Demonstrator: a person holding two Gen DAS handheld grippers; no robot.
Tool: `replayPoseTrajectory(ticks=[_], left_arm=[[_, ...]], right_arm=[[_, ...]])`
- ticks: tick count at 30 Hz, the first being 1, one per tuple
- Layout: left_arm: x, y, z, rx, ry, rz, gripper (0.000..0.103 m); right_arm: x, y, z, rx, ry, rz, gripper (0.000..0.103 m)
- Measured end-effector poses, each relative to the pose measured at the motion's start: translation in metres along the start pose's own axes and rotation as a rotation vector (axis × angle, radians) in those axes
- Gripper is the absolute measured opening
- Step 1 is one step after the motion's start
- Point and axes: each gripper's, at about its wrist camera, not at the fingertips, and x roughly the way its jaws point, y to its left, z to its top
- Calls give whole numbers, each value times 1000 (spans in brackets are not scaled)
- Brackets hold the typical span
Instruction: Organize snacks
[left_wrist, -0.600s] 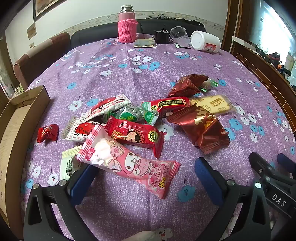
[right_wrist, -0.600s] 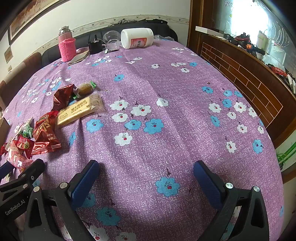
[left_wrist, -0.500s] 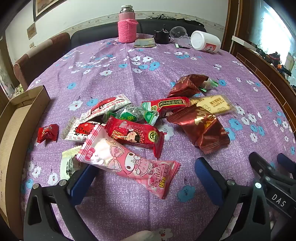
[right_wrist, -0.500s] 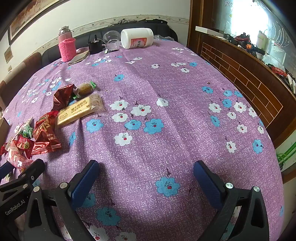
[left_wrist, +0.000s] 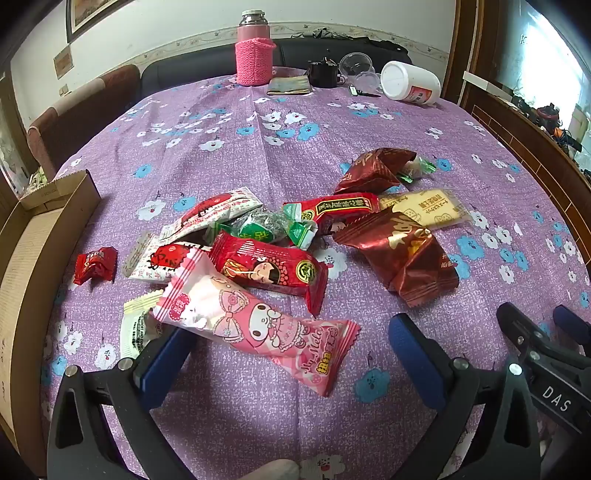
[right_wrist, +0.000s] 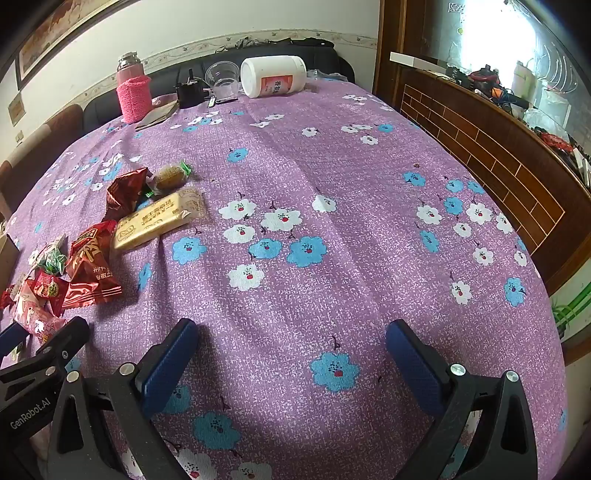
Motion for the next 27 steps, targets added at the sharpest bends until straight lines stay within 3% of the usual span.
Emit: replayPoseTrajectory(ticks=[27], left_arm=[[-12,-2,-14,31,33,-18,103]], right_arm=[[0,0,0,0,0,0,102]])
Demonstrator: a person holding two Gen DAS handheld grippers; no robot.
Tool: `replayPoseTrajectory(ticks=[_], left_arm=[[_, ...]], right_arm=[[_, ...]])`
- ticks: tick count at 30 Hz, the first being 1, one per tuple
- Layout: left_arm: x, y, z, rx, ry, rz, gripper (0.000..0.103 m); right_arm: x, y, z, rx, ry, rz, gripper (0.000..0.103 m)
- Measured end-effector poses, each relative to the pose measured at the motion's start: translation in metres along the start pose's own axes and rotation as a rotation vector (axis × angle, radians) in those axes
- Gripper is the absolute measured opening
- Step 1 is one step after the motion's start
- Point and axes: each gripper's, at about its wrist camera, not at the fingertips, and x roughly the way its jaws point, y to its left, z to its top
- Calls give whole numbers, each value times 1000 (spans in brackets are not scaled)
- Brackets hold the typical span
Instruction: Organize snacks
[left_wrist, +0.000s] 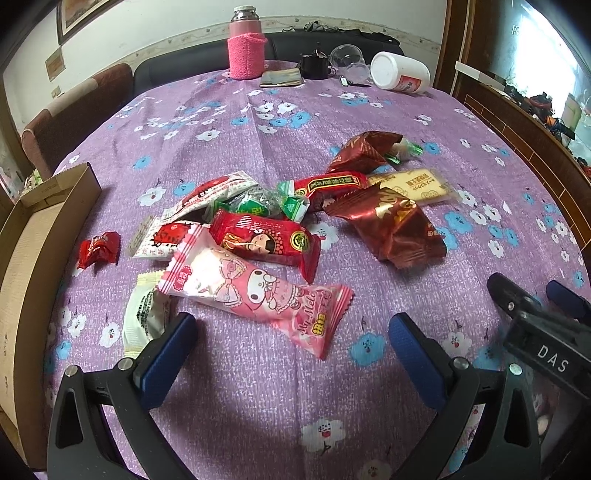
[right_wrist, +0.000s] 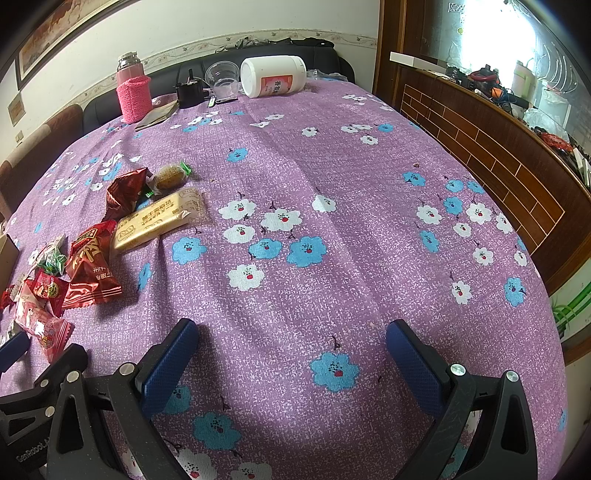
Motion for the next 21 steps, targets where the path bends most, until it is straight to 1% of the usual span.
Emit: replayPoseTrajectory(ticks=[3,15,17,20,21], left_arm=[[0,1,0,13,16,-9,103],[-3,0,-3,30,20,-23,103],[-7,0,-6,34,17,-43,103],[-19,5,-12,9,6,-121,102],[-29,7,-14,5,-15,-150,102]], right_arm=[[0,0,0,0,0,0,102],[0,0,0,0,0,0,102],[0,0,0,0,0,0,102],[0,0,0,0,0,0,102],[0,0,0,0,0,0,102]])
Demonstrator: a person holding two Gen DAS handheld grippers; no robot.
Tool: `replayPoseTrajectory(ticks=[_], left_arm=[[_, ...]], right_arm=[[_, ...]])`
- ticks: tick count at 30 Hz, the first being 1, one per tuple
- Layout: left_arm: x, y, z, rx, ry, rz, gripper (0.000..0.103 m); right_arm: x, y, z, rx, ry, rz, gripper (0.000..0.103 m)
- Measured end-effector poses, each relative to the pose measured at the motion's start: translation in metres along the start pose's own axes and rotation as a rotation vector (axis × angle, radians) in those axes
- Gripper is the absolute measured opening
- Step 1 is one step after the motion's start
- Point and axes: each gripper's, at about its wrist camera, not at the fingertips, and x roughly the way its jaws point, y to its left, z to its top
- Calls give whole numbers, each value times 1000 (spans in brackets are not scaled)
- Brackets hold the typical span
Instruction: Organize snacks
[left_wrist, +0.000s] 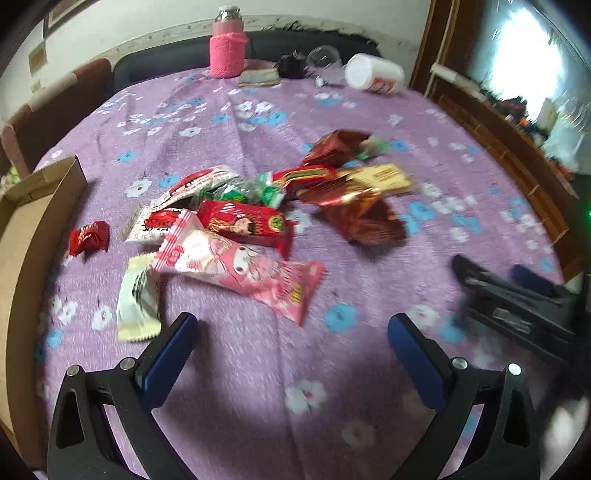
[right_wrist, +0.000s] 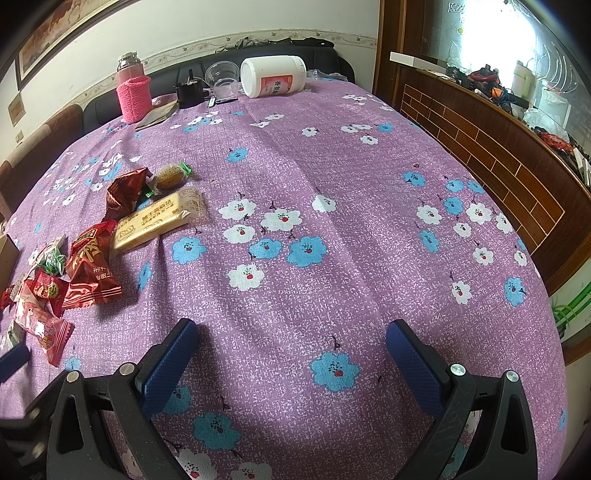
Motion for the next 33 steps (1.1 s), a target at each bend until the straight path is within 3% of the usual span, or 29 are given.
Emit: replayPoseTrajectory(ticks=[8,12,17,20,24,27,33], left_arm=[[-102,3,-16,40,-289,-49,102],[-163,13,-22,51,-432,-76,103],[-219,29,-26,40,-510,-126,103],[-254,44,-23,13,-547,-148,103],[-332,54,-17,66,-714,-106,103],[-389,63,-9,85,-810,-108,103],[-490,87,38,47,-874,-94,103]], right_arm=[[-1,0,-3,0,1,1,102],[0,0,2,-6,76,8,102],[-6,-3,0,48,94,-23,101],[-40,-8,-17,93,-15,-40,100],[-113,-3,-13,47,-216,-89,100],[-194,-5,2,33,-404,-100,100],[-350,-8,48,41,-678,-66,100]])
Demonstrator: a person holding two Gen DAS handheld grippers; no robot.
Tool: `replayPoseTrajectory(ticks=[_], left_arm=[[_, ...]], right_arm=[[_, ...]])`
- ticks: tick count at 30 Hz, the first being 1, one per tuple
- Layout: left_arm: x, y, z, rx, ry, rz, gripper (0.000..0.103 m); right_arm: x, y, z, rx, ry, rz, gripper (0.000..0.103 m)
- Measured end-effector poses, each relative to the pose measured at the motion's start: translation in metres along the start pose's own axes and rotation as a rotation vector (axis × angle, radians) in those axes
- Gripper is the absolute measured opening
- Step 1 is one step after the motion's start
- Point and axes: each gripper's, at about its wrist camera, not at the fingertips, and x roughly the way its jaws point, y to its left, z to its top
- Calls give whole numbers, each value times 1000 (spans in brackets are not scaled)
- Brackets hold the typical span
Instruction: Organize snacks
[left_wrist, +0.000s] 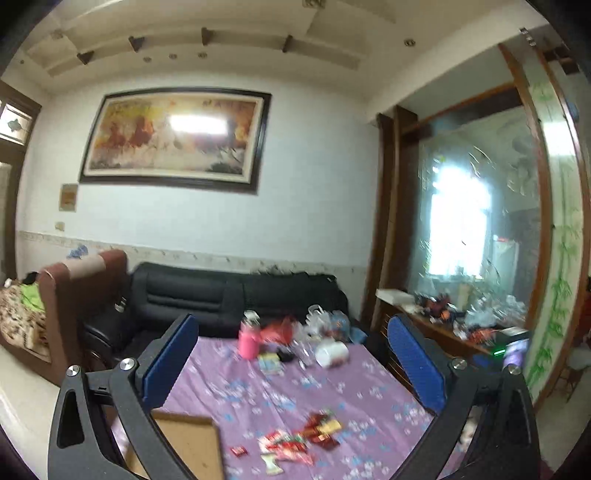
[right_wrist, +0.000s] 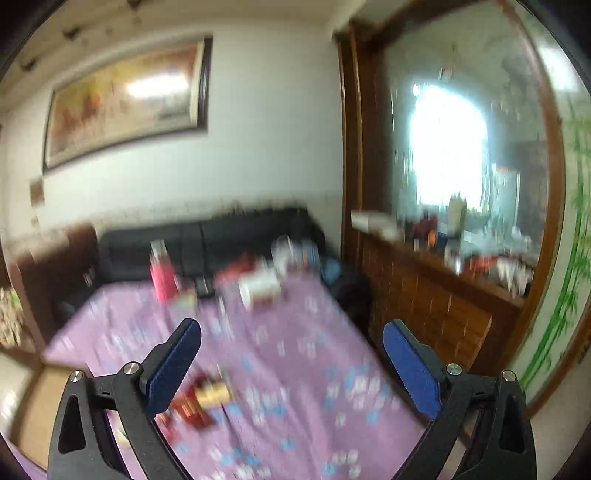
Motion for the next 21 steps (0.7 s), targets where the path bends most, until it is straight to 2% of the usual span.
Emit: replayPoseTrajectory(ticks=[3,5,7,9,11,15,19,21], left_arm=[[-18,10,57,26,-52,84,103],[-29,16,81,40,-74,142,103],[-35,24,88,28,-68,145,103],[-29,28,76,20,-47,125,103],[-21,28,56,31,-29,115,103],[20,21,-12,22,45,56,103],[52,12,-72,43,92,24,103],[71,12,-100,21,138,-4,103]], right_arm=[[-36,-1,72,-31,-82,-21,101],[-55,2,106,-59,-100,-34,102],[-64,5,125,-69,-104,-21,102],[-66,7,127,-44,-101,17,102],[-60,8,116,-11,-86,49,102],[-18,17,63,41,-22,116,102],[35,30,-4,62,149,226,102],[62,37,-38,55,226,256,102]])
